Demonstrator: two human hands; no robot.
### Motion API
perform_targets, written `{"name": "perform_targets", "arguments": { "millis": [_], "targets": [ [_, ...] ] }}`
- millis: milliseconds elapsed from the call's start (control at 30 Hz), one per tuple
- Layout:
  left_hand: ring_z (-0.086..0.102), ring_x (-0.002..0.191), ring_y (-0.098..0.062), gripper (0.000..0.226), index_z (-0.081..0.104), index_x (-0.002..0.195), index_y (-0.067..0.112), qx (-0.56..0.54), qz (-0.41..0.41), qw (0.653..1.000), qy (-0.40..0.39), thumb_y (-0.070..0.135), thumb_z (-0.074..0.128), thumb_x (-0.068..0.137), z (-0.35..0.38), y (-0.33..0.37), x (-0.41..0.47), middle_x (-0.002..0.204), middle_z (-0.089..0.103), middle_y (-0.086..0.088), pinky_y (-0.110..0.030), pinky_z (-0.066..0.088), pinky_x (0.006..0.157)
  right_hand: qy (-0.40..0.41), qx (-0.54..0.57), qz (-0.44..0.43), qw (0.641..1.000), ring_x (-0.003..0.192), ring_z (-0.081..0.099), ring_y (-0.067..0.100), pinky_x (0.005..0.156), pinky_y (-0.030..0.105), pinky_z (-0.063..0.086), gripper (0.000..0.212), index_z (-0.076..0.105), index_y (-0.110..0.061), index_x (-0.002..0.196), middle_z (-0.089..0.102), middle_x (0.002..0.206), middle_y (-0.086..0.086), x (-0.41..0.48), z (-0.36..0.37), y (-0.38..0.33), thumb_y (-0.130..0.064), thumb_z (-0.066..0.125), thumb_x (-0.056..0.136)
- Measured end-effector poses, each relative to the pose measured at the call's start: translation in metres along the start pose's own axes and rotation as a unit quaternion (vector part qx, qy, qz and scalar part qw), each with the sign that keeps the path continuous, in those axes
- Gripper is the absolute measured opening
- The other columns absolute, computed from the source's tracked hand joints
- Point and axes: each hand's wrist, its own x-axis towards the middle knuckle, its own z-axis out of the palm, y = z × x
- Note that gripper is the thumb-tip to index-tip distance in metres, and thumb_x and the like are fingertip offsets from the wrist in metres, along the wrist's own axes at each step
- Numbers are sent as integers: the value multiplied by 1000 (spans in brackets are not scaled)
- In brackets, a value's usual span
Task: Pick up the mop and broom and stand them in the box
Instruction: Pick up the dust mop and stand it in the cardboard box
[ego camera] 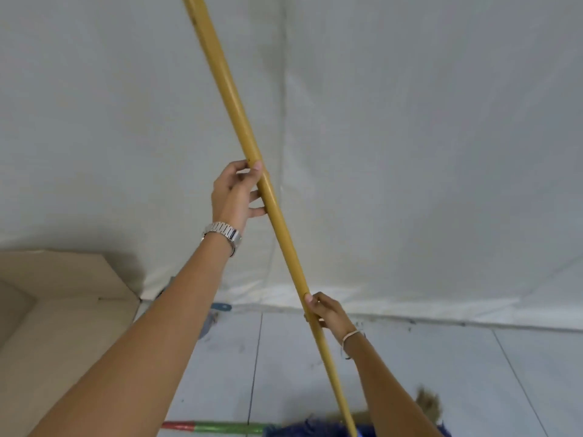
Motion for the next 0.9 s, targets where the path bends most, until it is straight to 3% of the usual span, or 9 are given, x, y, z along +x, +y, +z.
{"name": "perform_targets", "arguments": {
  "millis": [167, 400, 500, 700, 900],
  "targets": [
    [68, 83, -24, 19, 60, 100, 16, 34, 55, 996, -61, 26, 61, 84, -32, 100, -25, 104, 68, -11, -34, 57, 54, -16, 33, -43, 998, 86, 56, 25, 81, 38, 47, 25, 53, -15, 73, 52, 84, 10, -34, 54, -69, -37, 56, 86],
    [68, 85, -25, 10, 60, 94, 20, 56, 129, 984, -111, 26, 60, 86, -135, 192, -47, 97, 69, -8, -41, 59, 64, -68, 45, -96, 992, 87, 56, 21, 86, 33, 48, 17, 55, -17, 76, 54, 83, 7, -54, 172, -140, -29, 55, 88],
    [68, 90, -26, 8, 60, 94, 22, 73, 145, 980, -117, 26, 59, 86, -187, 214, -47, 101, 68, -8, -42, 58, 69, -80, 51, -111, 989, 88, 55, 20, 88, 33, 47, 14, 56, -19, 78, 53, 83, 5, -49, 230, -162, -27, 54, 89],
    [65, 101, -32, 27, 59, 110, 14, 107, 156, 978, -90, 27, 59, 86, -306, 241, -27, 119, 61, -19, -48, 57, 75, -114, 47, -123, 985, 86, 55, 18, 83, 28, 47, 11, 56, -16, 88, 54, 84, 4, -22, 357, -195, -25, 51, 90],
    [65, 101, -30, 31, 59, 112, 15, 127, 159, 978, -49, 29, 62, 84, -408, 247, 20, 119, 62, -17, -47, 58, 73, -149, 69, -120, 979, 91, 55, 23, 92, 37, 46, 7, 59, -20, 85, 57, 86, 5, 28, 465, -216, -22, 53, 89]
  ]
}}
